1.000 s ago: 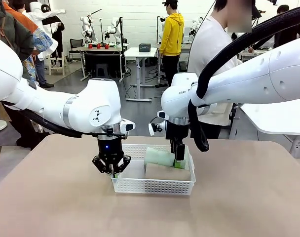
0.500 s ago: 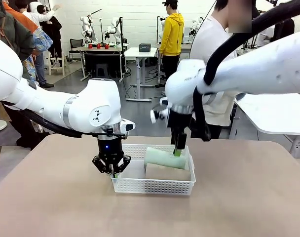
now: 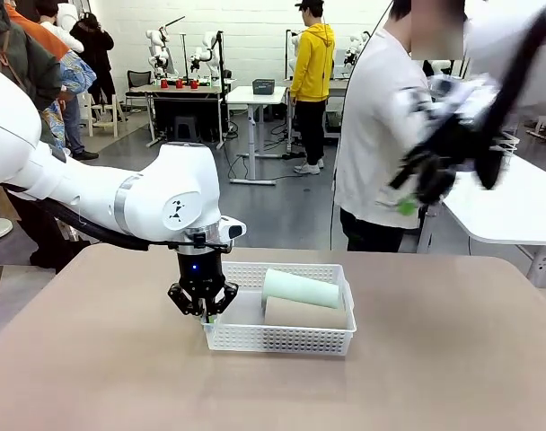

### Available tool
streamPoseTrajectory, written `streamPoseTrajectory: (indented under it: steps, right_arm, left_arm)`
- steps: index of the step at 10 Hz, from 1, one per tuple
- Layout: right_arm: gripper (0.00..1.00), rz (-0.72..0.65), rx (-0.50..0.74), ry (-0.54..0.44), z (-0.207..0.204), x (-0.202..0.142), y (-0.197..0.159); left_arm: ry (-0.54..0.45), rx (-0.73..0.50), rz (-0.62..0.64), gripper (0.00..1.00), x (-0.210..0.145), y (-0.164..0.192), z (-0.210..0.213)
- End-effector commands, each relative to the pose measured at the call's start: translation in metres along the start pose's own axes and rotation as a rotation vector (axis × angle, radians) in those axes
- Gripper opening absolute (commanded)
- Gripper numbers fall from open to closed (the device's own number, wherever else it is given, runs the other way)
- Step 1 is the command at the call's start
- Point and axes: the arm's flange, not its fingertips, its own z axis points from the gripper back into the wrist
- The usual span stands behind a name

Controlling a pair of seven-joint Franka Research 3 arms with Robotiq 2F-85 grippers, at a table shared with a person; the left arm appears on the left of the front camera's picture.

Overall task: Clean and organize the cups into the basket.
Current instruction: Pick up the Reusable plastic cup from the right side of the table and stack it inside the Organizing basket in the center of the table.

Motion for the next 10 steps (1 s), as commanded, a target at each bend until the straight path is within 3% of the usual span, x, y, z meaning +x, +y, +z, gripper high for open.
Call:
streamPoseTrajectory:
  steps: [1,3,7,10]
  right_arm:
    - [1.0,-0.068,0.024,-0.159,0.02,-0.102,0.021]
    - [1.0,-0.163,-0.013,-0.299,0.051,-0.186,0.04]
    - [1.0,-0.215,-0.114,-0.467,0.076,-0.289,0.079]
    - [1.0,-0.223,-0.116,-0.56,0.075,-0.325,0.091]
  left_arm:
    - [0.004,0.003,-0.001,0.0,-0.001,-0.001,0.001]
    - [0.004,0.003,-0.001,0.0,-0.001,-0.001,0.001]
    - [0.004,0.003,-0.001,0.0,-0.001,-0.001,0.001]
    - [0.004,0.003,-0.001,0.0,-0.001,-0.001,0.001]
